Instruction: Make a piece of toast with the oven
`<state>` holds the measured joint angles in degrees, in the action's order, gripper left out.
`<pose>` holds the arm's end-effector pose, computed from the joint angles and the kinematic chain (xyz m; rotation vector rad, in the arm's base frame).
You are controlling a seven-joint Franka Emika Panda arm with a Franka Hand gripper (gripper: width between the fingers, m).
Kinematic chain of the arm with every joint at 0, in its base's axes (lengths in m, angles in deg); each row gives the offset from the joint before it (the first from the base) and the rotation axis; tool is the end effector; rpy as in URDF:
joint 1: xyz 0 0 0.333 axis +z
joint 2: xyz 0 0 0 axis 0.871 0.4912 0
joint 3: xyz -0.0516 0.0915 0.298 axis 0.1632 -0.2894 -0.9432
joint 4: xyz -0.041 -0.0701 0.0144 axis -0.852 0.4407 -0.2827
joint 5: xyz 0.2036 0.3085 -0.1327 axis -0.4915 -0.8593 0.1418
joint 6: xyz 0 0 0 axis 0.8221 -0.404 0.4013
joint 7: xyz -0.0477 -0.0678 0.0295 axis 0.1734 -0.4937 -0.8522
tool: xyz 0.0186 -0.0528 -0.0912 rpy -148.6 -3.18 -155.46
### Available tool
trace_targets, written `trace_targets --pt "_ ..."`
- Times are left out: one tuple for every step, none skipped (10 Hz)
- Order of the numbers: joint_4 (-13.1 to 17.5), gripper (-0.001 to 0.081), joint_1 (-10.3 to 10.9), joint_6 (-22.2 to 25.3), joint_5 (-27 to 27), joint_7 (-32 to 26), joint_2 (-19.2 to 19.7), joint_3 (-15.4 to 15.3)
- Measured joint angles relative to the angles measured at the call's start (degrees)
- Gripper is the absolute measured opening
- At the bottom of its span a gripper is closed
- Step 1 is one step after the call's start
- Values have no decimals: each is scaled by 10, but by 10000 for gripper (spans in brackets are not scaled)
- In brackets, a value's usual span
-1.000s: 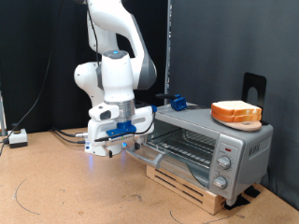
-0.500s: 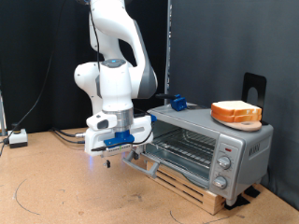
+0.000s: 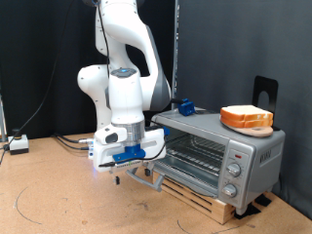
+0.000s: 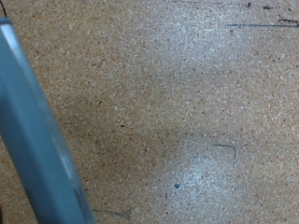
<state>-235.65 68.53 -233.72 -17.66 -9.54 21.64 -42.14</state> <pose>0.4520 -0.0726 0.2588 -2.8517 1.0857 -0.1580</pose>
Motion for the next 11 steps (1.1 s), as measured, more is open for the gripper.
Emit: trace_targets --pt "5 809 -1 0 5 0 10 1" --pt "8 809 -2 -2 17 3 20 3" --pt "9 809 -3 -4 38 12 31 8" --pt "9 809 -3 -4 60 26 43 15" --pt "8 809 -3 -12 65 30 56 19" --pt "8 809 -5 -23 65 30 69 19" --pt "8 809 -6 -34 65 30 80 19" --pt "8 809 -7 -43 64 30 90 20" --pt "8 809 -7 -51 66 30 98 23" --pt "8 809 -7 -60 70 30 105 29" --pt "9 809 -8 -63 74 30 110 39"
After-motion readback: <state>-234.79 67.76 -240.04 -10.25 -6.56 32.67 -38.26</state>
